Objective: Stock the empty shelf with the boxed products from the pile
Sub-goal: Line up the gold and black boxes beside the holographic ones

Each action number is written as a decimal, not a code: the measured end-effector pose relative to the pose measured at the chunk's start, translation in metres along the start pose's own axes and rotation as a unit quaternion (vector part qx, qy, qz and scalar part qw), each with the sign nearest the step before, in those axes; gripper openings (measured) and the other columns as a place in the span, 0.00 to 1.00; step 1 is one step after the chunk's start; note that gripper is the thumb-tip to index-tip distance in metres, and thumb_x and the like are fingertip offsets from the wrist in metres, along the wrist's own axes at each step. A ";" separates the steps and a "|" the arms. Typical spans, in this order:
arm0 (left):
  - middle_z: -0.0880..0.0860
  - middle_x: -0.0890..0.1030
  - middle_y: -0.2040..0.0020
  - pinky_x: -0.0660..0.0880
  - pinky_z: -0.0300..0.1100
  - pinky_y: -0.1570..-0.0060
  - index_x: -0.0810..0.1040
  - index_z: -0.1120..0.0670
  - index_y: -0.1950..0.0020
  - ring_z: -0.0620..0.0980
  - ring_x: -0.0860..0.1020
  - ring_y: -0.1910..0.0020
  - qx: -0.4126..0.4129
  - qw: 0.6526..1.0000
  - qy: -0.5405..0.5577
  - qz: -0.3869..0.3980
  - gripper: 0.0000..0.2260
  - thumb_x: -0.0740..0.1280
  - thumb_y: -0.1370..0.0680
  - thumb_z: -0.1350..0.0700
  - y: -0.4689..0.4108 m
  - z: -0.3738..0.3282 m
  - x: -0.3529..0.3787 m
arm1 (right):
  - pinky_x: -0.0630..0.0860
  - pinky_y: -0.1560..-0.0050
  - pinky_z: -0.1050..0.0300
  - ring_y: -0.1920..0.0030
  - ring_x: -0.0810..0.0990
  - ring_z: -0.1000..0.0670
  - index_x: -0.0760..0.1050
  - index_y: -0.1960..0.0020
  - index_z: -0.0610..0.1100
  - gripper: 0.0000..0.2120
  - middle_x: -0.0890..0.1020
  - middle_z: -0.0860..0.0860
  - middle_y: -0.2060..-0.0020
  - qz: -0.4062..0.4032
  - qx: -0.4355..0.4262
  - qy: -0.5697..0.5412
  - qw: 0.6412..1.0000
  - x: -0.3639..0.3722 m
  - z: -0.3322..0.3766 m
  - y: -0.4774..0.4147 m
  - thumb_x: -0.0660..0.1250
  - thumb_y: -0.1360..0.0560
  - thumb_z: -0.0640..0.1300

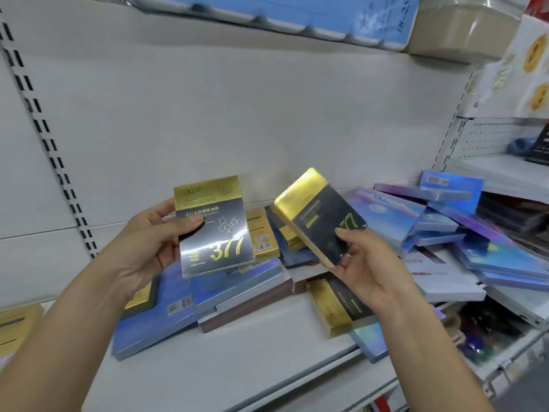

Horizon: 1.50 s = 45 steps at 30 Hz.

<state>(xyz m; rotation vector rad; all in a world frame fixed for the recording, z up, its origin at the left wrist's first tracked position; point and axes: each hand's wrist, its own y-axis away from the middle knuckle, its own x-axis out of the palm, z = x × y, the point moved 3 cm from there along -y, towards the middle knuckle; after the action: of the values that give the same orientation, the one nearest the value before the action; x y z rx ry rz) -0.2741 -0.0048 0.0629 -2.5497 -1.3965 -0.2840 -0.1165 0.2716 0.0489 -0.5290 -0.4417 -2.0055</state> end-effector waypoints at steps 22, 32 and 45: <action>0.57 0.87 0.50 0.80 0.42 0.65 0.81 0.54 0.38 0.53 0.85 0.59 0.074 0.918 -0.128 -0.369 0.19 0.77 0.29 0.54 0.233 -0.030 -0.089 | 0.85 0.55 0.45 0.54 0.87 0.43 0.75 0.37 0.45 0.19 0.88 0.46 0.53 0.268 0.094 0.091 0.954 0.126 -0.112 0.043 0.71 0.25 0.33; 0.59 0.87 0.53 0.81 0.42 0.65 0.86 0.50 0.48 0.53 0.85 0.63 0.099 0.872 -0.145 -0.457 0.35 0.85 0.51 0.36 0.369 -0.056 -0.191 | 0.84 0.54 0.39 0.55 0.87 0.42 0.75 0.40 0.45 0.15 0.87 0.44 0.53 0.339 0.103 0.142 0.924 0.254 -0.208 0.117 0.71 0.24 0.35; 0.57 0.88 0.52 0.79 0.38 0.70 0.83 0.55 0.41 0.49 0.86 0.61 0.075 0.863 -0.122 -0.485 0.18 0.76 0.31 0.59 0.504 -0.089 -0.387 | 0.82 0.49 0.39 0.51 0.87 0.42 0.79 0.43 0.40 0.09 0.87 0.44 0.52 0.324 0.097 0.202 0.919 0.419 -0.340 0.237 0.70 0.23 0.35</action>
<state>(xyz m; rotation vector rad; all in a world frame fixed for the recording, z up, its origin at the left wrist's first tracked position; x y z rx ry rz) -0.0585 -0.6049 -0.0070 -1.5836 -2.5844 0.0151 -0.1473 -0.3156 0.0088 -0.0968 -0.1675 -1.3566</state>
